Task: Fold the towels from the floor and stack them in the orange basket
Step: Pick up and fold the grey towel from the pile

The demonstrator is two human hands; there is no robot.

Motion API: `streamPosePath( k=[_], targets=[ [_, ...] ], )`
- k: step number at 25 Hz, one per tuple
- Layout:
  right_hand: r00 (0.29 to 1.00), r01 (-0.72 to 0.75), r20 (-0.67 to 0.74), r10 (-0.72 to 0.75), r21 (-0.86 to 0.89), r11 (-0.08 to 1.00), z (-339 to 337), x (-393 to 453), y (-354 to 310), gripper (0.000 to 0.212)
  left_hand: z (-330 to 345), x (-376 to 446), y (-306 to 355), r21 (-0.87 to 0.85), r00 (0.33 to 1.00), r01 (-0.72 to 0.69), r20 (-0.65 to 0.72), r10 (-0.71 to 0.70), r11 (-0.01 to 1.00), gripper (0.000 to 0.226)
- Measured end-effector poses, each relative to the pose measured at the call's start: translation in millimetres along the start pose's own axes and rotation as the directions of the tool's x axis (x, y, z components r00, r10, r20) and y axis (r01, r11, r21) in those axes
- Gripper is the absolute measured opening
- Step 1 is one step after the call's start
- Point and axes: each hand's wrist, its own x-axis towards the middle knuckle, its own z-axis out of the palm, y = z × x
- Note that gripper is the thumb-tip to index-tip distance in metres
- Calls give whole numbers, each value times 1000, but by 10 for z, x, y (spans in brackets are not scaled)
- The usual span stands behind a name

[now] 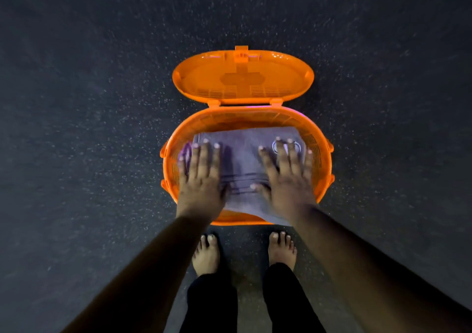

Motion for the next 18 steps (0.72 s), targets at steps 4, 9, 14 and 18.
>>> streamPosePath(
  k=[4,9,14,18],
  targets=[
    [967,163,213,-140,-94,982,436,307,214,127,487,320,-160,160,967,-229,151,205,960,117],
    [955,205,246,-167,-138,969,1117,514,405,138,1228,464,-375,209,967,-208,193,168,956,127],
    [965,204,196,-175,-139,969,1025,454,383,139,1105,423,-379,191,965,-220,185,185,956,130],
    [961,209,212,-175,-151,966,1117,564,388,138,1197,562,-396,215,961,-210,224,161,954,131]
  ],
)
